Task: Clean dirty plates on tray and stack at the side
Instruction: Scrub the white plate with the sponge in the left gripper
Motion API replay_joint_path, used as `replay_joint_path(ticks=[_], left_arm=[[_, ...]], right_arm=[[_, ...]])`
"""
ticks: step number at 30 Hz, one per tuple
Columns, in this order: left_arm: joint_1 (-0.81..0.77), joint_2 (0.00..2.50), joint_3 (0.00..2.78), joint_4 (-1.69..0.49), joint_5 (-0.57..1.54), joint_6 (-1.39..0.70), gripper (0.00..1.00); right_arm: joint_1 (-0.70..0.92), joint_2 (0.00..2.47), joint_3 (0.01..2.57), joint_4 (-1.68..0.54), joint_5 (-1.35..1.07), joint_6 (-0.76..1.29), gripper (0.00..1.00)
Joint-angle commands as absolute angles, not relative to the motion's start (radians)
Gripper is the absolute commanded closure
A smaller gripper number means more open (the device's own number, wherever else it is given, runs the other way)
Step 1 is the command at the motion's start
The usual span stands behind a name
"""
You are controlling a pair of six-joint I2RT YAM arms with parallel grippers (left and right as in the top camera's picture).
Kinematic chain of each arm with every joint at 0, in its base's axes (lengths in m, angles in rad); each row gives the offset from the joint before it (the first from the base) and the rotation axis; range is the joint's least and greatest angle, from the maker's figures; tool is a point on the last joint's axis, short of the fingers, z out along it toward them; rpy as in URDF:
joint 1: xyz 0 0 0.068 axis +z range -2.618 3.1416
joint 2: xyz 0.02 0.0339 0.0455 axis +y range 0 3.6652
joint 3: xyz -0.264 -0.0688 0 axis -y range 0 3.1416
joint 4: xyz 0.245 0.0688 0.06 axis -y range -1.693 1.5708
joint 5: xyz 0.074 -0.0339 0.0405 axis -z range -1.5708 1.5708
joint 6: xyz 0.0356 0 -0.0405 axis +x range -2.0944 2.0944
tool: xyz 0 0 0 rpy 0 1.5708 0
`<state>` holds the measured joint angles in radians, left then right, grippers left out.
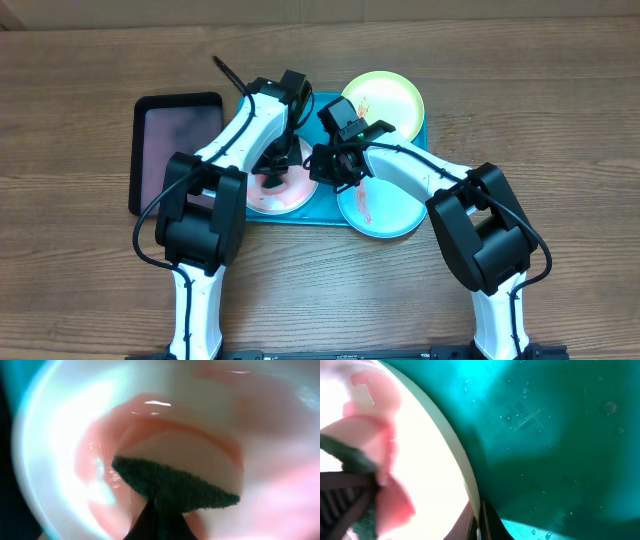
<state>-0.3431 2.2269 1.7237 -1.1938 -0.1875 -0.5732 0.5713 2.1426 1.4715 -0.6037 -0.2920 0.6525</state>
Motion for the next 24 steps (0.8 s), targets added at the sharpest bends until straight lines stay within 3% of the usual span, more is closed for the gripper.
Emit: replay_joint_path(ticks=[1, 9, 15, 24], left_arm=[[-0.328, 2.256, 1.705, -1.229, -0.292, -0.704, 0.96], [-0.327, 2.256, 1.705, -1.305, -0.050, -0.522, 0.96], [-0.321, 2.256, 1.705, -1.337, -0.014, -0.418, 0.96], [-0.286, 2.256, 1.705, -1.185, 0.105, -0.317, 0.96]], right_arm=[[0.566, 2.156, 1.466, -0.603, -0.290, 0.647, 0.96], [0.565, 2.156, 1.466, -0.604, -0.290, 0.628, 0.96], [0.565, 2.156, 1.466, -0.612, -0.290, 0.628, 0.96], [0.566, 2.156, 1.466, -0.616, -0.290, 0.628, 0.96]])
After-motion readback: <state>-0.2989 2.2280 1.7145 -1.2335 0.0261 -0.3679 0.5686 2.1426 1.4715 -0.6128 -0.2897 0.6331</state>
